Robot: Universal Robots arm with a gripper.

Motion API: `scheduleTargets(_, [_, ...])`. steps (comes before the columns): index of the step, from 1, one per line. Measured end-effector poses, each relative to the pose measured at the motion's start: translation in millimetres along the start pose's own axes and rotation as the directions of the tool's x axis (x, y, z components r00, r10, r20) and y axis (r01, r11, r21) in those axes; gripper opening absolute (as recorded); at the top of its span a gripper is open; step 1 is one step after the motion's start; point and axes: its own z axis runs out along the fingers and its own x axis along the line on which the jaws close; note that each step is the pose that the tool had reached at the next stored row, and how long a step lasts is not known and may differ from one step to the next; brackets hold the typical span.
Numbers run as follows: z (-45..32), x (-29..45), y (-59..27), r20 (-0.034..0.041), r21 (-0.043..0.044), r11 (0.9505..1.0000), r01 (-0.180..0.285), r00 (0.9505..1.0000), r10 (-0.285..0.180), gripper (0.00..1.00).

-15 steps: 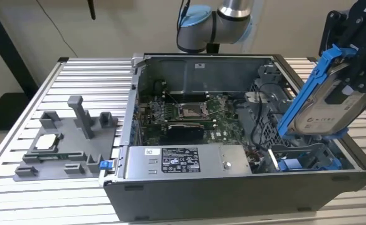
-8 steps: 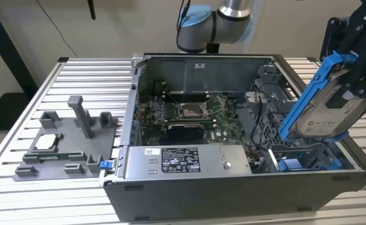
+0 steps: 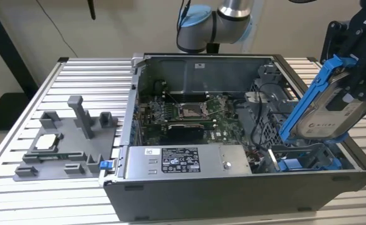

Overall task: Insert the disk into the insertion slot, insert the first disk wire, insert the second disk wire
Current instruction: 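Insert the disk into the insertion slot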

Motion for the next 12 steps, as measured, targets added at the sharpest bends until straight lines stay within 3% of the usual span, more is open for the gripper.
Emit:
scheduleTargets(6, [3.9, 0.0, -1.9, 0.0, 0.0, 1.0, 0.0, 1.0, 0.0, 0.0])
scheduleTargets(12, [14.8, -0.1, -2.5, 0.0001, 0.0011, 1.0, 0.0, 1.0, 0.0, 0.0])
